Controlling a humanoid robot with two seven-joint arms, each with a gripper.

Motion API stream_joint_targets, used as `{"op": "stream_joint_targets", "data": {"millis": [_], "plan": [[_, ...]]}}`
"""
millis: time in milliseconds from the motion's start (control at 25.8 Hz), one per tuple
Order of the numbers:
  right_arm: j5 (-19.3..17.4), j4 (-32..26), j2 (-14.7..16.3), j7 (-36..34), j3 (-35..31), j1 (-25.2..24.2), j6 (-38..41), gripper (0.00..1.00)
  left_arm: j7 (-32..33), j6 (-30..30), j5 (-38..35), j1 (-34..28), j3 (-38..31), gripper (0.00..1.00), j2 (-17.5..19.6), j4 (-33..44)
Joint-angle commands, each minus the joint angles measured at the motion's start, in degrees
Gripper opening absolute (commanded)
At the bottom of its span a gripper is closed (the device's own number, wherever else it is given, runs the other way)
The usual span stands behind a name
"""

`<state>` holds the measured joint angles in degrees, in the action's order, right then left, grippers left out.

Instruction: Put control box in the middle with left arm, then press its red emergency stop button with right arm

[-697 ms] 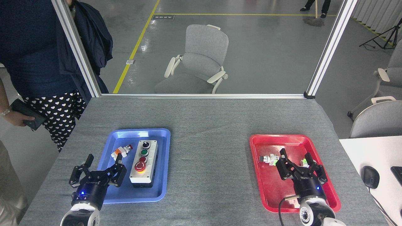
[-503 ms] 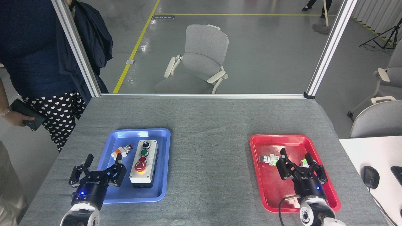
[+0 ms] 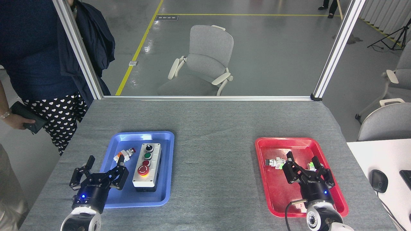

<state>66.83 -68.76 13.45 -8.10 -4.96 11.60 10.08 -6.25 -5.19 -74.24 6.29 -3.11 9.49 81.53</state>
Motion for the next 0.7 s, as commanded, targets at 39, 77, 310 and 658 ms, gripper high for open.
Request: {"op": "stream_joint_targets", "data": {"millis": [39, 77, 310, 658], "plan": [[-0.03, 0.03, 0.00, 0.19, 0.04, 0.00, 0.02, 1.00, -2.10, -0.26, 0.06, -0.22, 0.12, 0.99, 0.18, -0.15], [-0.03, 0.03, -0.09, 0.19, 0.04, 0.00, 0.02, 1.00, -2.10, -0.96, 0.06, -0.22, 0.12, 0.99, 0.18, -0.15], [-0.03, 0.03, -0.09, 0.19, 0.04, 0.00, 0.02, 1.00, -1.75, -1.05, -0.29, 0.48, 0.12, 0.99, -0.34, -0.41], [-0.03, 0.03, -0.18, 0.19, 0.04, 0.26, 0.11, 1.00, -2.45, 2.56, -1.96, 1.53, 6.01, 0.97, -1.05, -4.19]]}}
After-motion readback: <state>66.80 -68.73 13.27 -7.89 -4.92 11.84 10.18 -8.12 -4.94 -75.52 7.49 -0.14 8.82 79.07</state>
